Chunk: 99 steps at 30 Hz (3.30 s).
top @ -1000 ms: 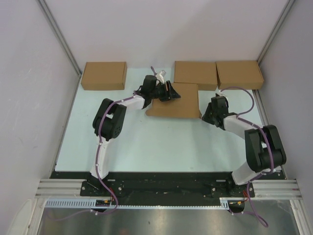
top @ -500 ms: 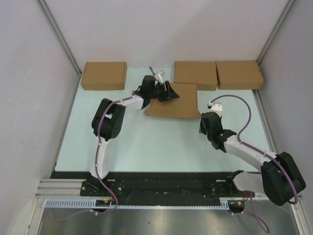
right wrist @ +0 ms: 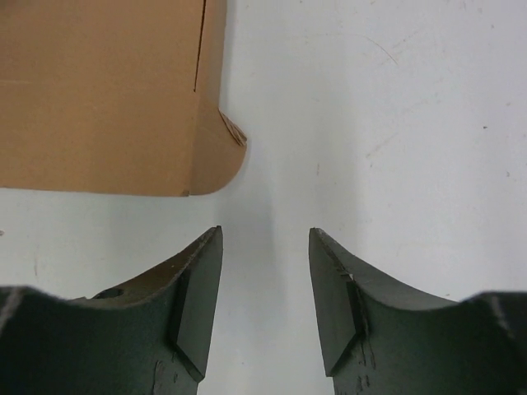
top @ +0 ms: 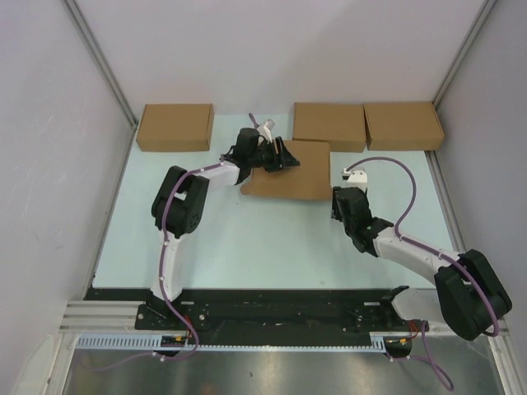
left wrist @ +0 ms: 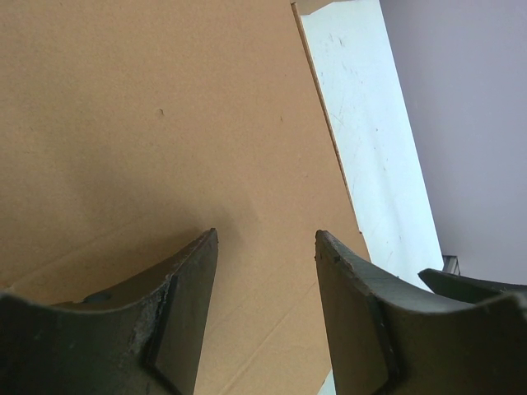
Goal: Fold the paper box
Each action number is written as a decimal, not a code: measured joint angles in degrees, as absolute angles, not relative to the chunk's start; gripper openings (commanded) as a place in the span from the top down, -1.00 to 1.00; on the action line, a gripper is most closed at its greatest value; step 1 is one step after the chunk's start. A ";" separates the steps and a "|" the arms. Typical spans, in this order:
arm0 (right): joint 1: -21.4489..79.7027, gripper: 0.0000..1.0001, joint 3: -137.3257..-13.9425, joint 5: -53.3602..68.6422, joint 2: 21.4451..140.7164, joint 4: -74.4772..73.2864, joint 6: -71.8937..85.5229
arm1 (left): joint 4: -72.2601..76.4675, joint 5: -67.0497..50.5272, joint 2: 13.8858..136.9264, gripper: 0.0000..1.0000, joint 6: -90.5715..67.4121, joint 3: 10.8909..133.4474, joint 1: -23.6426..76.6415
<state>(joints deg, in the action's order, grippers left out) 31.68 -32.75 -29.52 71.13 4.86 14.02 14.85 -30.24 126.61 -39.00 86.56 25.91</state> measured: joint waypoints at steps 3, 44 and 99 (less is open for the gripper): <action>32.40 -0.09 -32.77 -29.56 72.90 6.98 13.30 | 14.83 -30.24 126.61 -0.17 -39.00 86.56 25.91; 14.02 0.43 -47.16 5.13 96.09 7.33 35.46 | 11.35 -28.69 123.00 -0.18 -37.98 83.70 22.94; 11.05 0.37 -48.25 13.56 98.76 6.96 36.21 | 11.03 -28.93 122.89 -0.18 -38.00 83.70 21.61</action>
